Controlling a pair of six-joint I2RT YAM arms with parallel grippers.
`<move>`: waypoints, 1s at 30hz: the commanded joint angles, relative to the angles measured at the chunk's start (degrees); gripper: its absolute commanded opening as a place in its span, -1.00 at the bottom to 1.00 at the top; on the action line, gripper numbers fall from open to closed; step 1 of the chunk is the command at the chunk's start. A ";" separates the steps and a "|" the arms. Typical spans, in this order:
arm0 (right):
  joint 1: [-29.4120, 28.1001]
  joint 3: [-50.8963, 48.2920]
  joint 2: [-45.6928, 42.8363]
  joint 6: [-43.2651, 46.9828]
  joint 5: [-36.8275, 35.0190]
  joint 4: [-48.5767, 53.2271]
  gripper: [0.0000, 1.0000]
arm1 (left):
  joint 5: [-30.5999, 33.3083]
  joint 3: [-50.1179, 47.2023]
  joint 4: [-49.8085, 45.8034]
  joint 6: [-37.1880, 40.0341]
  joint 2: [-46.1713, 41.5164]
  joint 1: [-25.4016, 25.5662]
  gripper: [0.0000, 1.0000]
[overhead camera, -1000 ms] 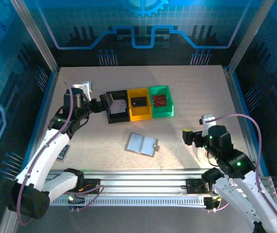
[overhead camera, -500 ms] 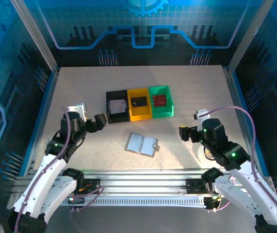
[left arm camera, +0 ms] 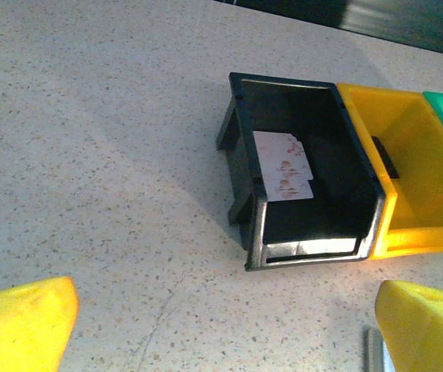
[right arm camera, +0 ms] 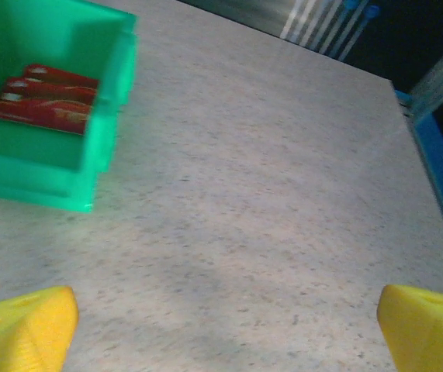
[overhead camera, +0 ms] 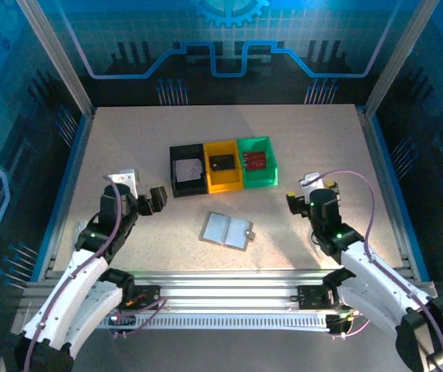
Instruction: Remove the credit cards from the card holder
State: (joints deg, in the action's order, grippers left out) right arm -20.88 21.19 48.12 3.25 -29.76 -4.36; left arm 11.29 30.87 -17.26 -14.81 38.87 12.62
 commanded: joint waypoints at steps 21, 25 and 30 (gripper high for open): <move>12.26 -2.65 40.43 -0.58 13.95 -55.71 1.00 | 5.38 -2.43 2.04 2.86 0.45 2.49 0.98; 13.05 -0.84 40.82 -2.34 11.31 -52.96 1.00 | 5.83 -2.94 2.59 1.94 0.86 2.49 0.98; 14.08 0.01 40.56 -3.65 11.92 -50.53 1.00 | 11.58 -5.24 6.33 -0.15 1.55 2.19 0.98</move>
State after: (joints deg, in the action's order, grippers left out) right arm -7.66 20.29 88.86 1.04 -17.72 -54.08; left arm 17.72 27.42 -14.57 -13.56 40.12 14.85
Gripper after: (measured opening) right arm 0.998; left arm 0.991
